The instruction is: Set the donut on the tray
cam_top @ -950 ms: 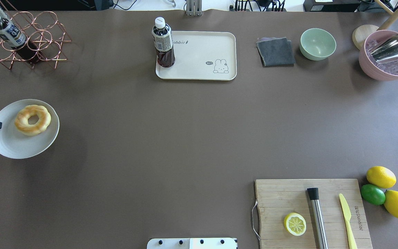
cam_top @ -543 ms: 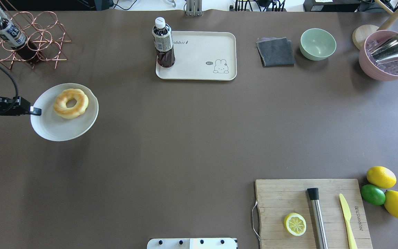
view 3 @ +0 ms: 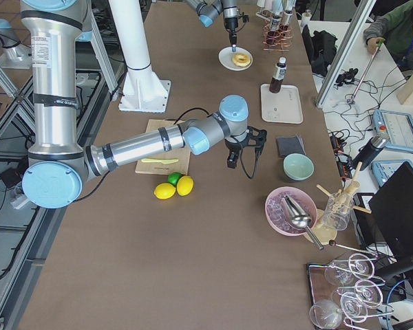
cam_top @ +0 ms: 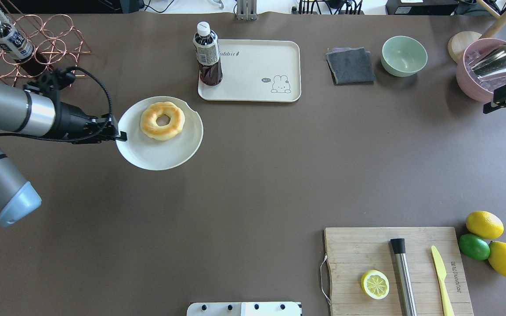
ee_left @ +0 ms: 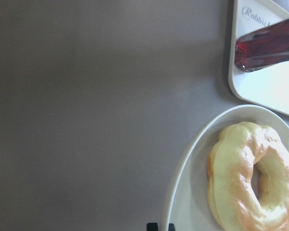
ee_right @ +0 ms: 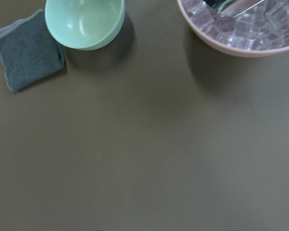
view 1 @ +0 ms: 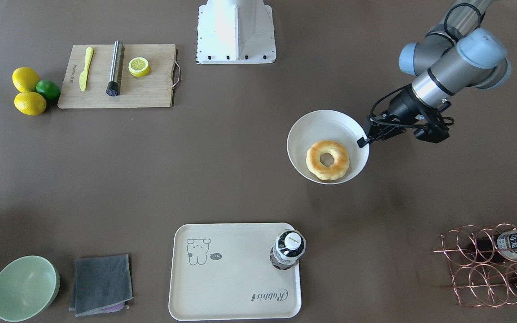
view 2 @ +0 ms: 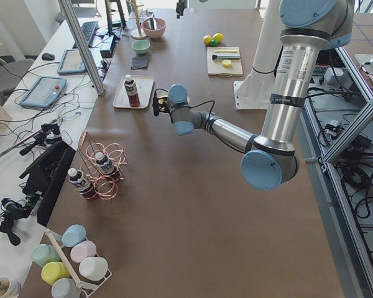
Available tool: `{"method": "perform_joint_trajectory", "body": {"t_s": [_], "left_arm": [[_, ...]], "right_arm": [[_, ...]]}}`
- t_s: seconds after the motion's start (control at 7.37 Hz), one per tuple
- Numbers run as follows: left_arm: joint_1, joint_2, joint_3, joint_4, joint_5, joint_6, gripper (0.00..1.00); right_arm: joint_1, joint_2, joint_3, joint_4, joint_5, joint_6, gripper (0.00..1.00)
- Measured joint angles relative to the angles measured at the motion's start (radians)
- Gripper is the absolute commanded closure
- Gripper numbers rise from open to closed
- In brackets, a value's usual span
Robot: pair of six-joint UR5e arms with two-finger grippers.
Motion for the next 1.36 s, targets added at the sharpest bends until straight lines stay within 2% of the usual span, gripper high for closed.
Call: {"method": "perform_joint_trajectory", "body": {"t_s": [0.14, 0.41, 0.68, 0.95, 1.36], "left_arm": [[0.081, -0.047, -0.077, 0.142, 0.093, -0.039, 1.0], [0.238, -0.159, -0.123, 0.292, 0.26, -0.132, 1.0], [0.355, -0.296, -0.12, 0.42, 0.382, -0.215, 1.0], [0.402, -0.405, -0.078, 0.47, 0.457, -0.318, 1.0], [0.409, -0.491, 0.004, 0.473, 0.53, -0.402, 1.0]], "right_arm": [[-0.068, 0.016, 0.021, 0.049, -0.026, 0.134, 0.04], [-0.186, 0.052, 0.041, 0.15, -0.073, 0.359, 0.08], [-0.293, 0.111, 0.062, 0.174, -0.137, 0.541, 0.28], [-0.371, 0.13, 0.121, 0.175, -0.174, 0.692, 0.28], [-0.512, 0.13, 0.189, 0.17, -0.266, 0.81, 0.28]]}}
